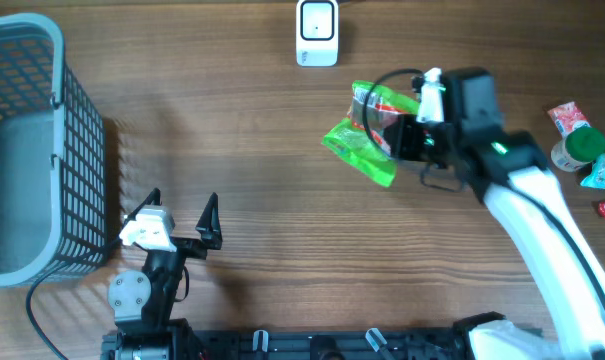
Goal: Scan the item barcode
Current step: 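Hold the Haribo bag's barcode against the white scanner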
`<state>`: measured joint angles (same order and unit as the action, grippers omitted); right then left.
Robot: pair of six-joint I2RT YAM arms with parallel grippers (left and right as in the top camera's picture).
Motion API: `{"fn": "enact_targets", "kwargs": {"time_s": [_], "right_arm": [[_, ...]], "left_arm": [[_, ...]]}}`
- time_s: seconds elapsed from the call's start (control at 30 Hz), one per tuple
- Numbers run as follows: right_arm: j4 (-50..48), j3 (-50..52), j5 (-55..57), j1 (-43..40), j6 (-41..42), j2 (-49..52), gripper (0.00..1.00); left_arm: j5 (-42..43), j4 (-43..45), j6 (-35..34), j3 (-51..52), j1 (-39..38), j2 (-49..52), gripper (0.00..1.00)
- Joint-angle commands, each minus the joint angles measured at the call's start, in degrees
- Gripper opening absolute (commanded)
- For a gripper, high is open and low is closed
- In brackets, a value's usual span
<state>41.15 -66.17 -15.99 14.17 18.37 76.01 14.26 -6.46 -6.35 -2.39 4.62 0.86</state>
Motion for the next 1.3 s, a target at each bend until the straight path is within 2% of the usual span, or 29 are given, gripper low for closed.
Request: {"fn": "enact_targets", "kwargs": {"time_s": [0.0,0.2,0.47,0.7,0.9,1.07,1.13,1.27], "right_arm": [[0.09,-0.81,1.88,0.11,-10.08,-6.43,0.04],[0.70,-0.81,6.43,0.11,-9.40,-11.21,0.05],[-3.61,-0.79,11.26,0.15,-9.16,-10.03,0.05],[-19.32,-0.79,24.24,4.96,-10.80,-1.60,0.04],[-32.04,-0.79,32.72,10.01,-22.03,10.93,0.05],[-48.26,-0.79,50.49,12.20,-29.97,21.20,0.05],[-57.53,-0.79,56.41,12.39,-33.79,25.03,0.05],[-69.29,-0.79,57.99,12.37,-40.96,29.83,0.05]], "left_arm": [[-0.37,0.04,0.09,0.59,0.26,-0.09,1.00],[-0.37,0.04,0.07,0.59,0.26,-0.09,1.00],[-0.37,0.04,0.07,0.59,0.26,-0.09,1.00],[-0.37,0.04,0.07,0.59,0.26,-0.09,1.00],[-0.37,0.04,0.07,0.59,0.26,-0.09,1.00],[-0.37,0.04,0.07,0.59,0.26,-0.09,1.00],[-0.37,0.04,0.07,0.59,0.26,-0.09,1.00],[-0.37,0.04,0.07,0.59,0.26,-0.09,1.00]]}}
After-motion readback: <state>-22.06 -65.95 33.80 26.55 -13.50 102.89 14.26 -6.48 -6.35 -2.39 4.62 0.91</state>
